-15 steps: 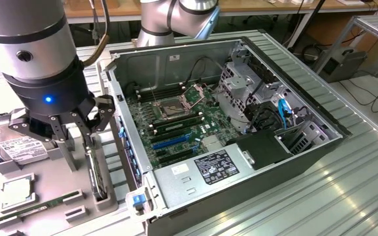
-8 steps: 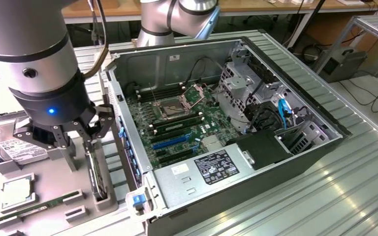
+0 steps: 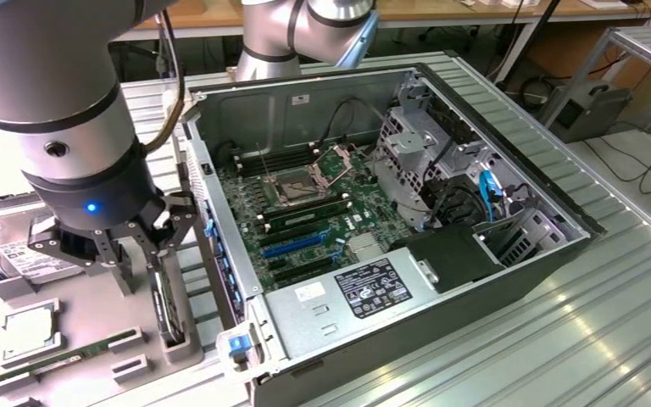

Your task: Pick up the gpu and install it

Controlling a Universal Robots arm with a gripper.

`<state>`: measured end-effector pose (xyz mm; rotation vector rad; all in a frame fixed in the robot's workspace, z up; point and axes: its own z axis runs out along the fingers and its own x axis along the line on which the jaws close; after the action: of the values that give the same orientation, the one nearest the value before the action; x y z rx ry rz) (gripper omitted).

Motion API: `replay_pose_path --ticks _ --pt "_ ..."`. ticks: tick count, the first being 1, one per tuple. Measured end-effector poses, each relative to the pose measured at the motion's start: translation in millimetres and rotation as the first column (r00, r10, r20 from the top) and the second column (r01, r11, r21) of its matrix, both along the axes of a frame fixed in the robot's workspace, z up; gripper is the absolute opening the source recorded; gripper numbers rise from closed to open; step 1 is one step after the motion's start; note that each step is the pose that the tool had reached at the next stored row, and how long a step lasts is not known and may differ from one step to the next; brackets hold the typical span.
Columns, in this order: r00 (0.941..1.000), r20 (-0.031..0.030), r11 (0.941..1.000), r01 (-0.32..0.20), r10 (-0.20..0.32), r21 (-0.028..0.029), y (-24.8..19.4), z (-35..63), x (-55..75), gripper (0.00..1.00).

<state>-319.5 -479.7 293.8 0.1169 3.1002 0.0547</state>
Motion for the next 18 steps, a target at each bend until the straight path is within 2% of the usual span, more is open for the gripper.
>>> replay_pose_path --ticks 12,18 --pt "1.0 0.0005 1.0 0.0 0.0 0.0 3.0 -19.8 3.0 0.36" --pt "1.0 0.0037 1.0 0.0 0.0 0.0 5.9 -31.1 2.9 0.36"
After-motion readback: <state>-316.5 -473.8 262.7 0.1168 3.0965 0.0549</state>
